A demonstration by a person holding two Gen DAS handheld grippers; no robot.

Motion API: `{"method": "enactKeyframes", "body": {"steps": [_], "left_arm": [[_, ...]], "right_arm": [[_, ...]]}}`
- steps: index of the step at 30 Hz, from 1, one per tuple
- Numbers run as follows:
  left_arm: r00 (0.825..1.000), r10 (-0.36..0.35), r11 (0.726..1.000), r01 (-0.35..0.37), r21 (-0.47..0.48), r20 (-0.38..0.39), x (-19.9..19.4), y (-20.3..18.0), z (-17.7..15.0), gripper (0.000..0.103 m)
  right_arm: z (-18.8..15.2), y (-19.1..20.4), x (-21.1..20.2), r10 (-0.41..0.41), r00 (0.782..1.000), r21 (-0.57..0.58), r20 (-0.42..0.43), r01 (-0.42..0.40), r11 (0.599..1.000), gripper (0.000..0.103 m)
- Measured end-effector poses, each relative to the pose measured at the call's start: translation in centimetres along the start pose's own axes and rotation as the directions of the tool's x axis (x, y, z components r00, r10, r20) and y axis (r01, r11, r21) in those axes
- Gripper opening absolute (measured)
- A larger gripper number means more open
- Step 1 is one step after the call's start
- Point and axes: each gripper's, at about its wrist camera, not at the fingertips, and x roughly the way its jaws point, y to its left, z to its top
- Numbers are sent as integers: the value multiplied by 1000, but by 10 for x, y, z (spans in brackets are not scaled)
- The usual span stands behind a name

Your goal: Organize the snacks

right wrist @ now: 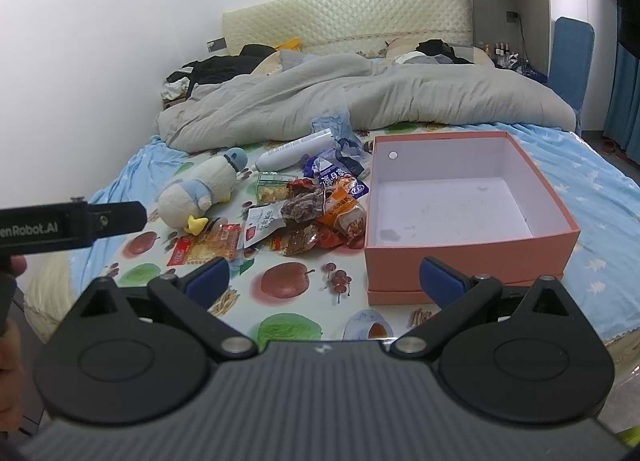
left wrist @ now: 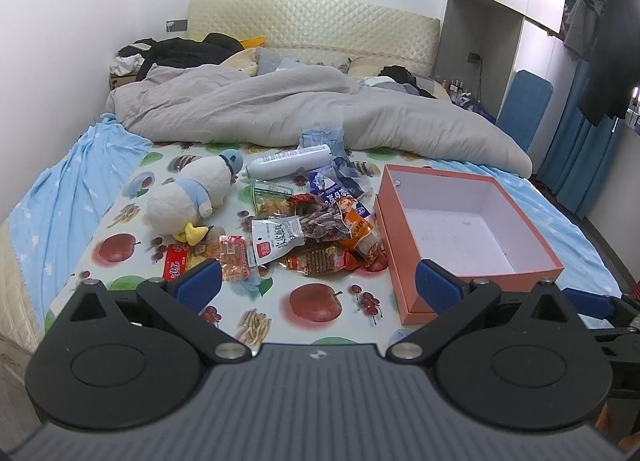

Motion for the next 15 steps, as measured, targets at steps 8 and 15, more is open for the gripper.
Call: {"method": "enactKeyframes", "body": {"steps": [8,15], "left_arm": [[1000,-1,1000,1,3,9,-4,2,1,103],[1000,-1,1000,0,4,10,-5,1,2,103]], "right_arm": [[0,0,0,4,1000,0,-1,-4,1000,103],[-1,0,0,1,1000,-3,2,-1,1000,103]]}}
